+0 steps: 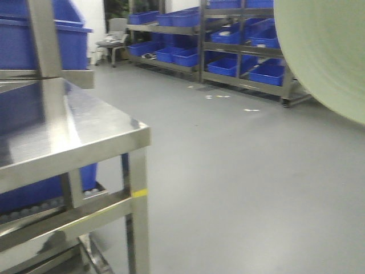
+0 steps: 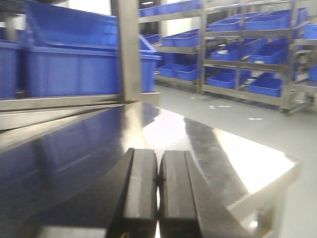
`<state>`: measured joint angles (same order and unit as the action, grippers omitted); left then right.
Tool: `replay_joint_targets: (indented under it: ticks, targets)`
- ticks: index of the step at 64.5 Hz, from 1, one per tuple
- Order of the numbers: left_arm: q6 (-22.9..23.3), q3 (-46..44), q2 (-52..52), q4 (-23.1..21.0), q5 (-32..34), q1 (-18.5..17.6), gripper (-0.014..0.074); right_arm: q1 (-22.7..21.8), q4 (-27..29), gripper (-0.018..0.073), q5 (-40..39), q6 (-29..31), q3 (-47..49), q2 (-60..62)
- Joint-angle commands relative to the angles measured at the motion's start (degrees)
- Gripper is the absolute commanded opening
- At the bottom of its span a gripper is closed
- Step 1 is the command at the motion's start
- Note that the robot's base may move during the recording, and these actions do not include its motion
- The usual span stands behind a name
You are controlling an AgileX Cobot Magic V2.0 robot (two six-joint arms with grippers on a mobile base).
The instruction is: Place green plate on second shelf with right arm
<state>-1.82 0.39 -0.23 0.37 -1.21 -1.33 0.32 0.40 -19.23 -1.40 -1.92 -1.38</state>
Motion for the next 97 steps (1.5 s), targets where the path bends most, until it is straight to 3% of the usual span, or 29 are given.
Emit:
replay_joint_targets:
  ticks: [1,97]
  targets:
    - [0.3,2.3,-1.1,-0.4,5.0,-0.2,0.013,-0.4,0.5,0.0056,-6.3,0.1,1.4,-0.6]
    - [0.3,2.3,-1.1,-0.4,5.0,-0.2,0.013,-0.4,0.5,0.0056,-6.3,0.1,1.4,-0.6]
